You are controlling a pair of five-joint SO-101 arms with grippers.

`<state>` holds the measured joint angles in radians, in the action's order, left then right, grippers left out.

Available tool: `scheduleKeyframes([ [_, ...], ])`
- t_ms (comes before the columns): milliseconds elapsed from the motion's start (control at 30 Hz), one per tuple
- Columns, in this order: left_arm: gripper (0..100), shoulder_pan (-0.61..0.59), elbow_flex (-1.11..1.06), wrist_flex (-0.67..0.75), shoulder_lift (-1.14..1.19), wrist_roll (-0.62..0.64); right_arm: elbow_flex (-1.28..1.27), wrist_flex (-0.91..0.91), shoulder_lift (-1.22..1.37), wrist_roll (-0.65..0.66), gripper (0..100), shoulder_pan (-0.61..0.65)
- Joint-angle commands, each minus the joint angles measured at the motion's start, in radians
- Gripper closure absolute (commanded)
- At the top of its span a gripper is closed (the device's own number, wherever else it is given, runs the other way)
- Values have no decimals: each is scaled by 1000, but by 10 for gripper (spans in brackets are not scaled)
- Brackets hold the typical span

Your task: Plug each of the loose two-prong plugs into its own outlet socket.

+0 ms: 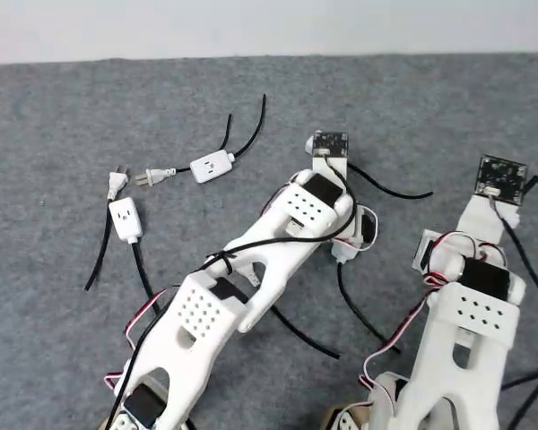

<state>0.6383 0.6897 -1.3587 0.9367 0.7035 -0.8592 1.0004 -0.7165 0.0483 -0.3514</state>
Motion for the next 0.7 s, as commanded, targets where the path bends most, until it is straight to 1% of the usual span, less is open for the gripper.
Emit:
scheduleKeyframes([
  [0, 677, -2, 166, -91, 38, -14, 9, -18, -10, 2, 991, -5],
  [133, 678, 49, 348, -206, 147, -54, 9, -18, -10, 2, 991, -5],
  [233, 689, 80, 490, -278, 227, -57, 9, -18, -10, 2, 991, -5],
  [300, 758, 101, 576, -321, 276, -106, 9, -19, -10, 2, 991, -5],
  [400, 968, 133, 694, -368, 339, -221, 9, -19, -10, 2, 991, -5],
  [433, 998, 140, 725, -382, 354, -233, 9, -19, -10, 2, 991, -5],
  [500, 974, 141, 748, -402, 376, -265, 9, -19, -10, 2, 991, -5],
  [567, 990, 133, 730, -404, 370, -377, 5, -19, -10, 2, 991, -7],
  [667, 988, 126, 615, -404, 316, -598, 0, -21, -10, 2, 991, -7],
])
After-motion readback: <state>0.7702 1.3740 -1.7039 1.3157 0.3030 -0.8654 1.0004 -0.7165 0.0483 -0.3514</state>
